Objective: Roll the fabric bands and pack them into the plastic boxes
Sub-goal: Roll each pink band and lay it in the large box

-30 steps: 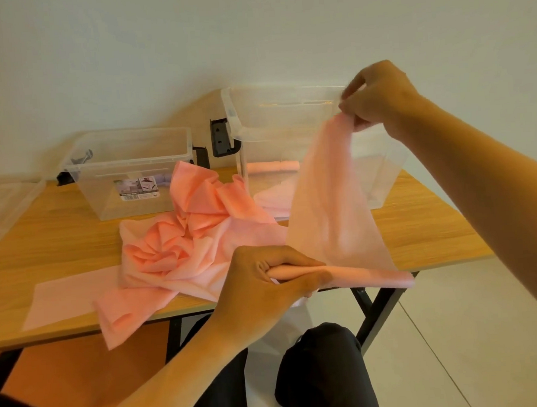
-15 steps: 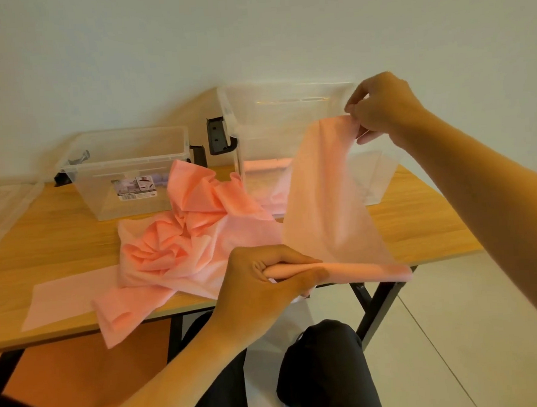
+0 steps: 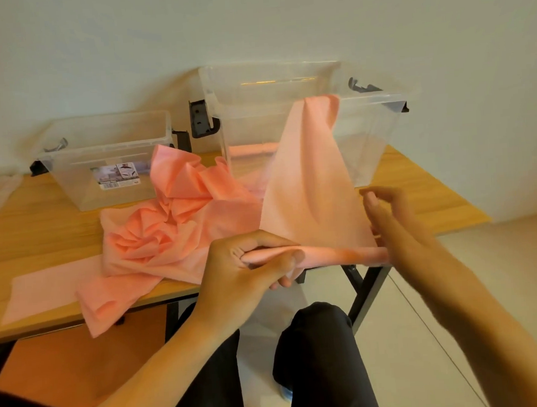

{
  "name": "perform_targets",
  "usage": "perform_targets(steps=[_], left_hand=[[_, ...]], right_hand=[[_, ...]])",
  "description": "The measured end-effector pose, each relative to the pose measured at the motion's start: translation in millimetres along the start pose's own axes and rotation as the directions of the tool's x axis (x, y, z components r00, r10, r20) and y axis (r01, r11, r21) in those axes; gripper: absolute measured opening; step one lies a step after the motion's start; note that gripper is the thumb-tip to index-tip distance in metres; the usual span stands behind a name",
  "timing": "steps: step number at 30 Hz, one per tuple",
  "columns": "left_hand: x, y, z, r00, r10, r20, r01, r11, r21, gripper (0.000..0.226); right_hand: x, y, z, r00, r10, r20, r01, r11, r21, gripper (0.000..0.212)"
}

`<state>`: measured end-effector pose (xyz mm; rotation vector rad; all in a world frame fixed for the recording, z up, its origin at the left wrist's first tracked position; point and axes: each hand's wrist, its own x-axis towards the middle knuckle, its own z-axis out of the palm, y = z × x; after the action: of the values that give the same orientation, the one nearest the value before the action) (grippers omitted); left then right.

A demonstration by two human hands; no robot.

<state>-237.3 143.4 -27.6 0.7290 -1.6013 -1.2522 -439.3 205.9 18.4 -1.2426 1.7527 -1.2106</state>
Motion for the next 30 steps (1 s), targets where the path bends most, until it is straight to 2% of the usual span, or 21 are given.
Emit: perform_targets(steps=[3, 6, 10, 13, 17, 23, 30], left_hand=[[-3, -3, 2, 0.999, -0.050, -0.006, 0.050, 0.998, -0.026, 0.012], [-7, -7, 2, 0.996, -0.086, -0.027, 0.084, 0.996, -0.041, 0.013], [-11, -9, -3, 0.998, -0.067, -0.016, 0.067, 0.998, 0.014, 0.012], [-13, -8, -7, 0.998, -0.054, 0.013, 0.053, 0.996, 0.069, 0.019], [-14, -5, -10, 0.998, -0.056, 0.042, 0.053, 0.997, 0.061, 0.027], [-11, -2, -11, 0.997, -0.043, 0.070, 0.039, 0.997, 0.069, 0.014], [-4, 3, -11, 0.996, -0.036, 0.087, 0.030, 0.997, 0.068, 0.017]], right_hand=[[-20, 18, 6, 0.991, 0.030, 0.127, -0.049, 0.988, 0.149, 0.047], [-28, 28, 8, 0.995, -0.017, 0.102, -0.011, 0.965, 0.262, 0.044], [-33, 38, 8, 0.991, -0.114, 0.076, 0.095, 0.972, 0.214, 0.031], [-35, 44, 7, 0.990, -0.140, 0.034, 0.129, 0.964, 0.232, 0.029], [-36, 47, 10, 0.986, -0.164, -0.026, 0.165, 0.956, 0.243, 0.026], [-33, 45, 13, 0.981, -0.185, -0.054, 0.192, 0.955, 0.225, 0.024], [-29, 43, 14, 0.977, -0.205, -0.064, 0.215, 0.932, 0.292, 0.018]])
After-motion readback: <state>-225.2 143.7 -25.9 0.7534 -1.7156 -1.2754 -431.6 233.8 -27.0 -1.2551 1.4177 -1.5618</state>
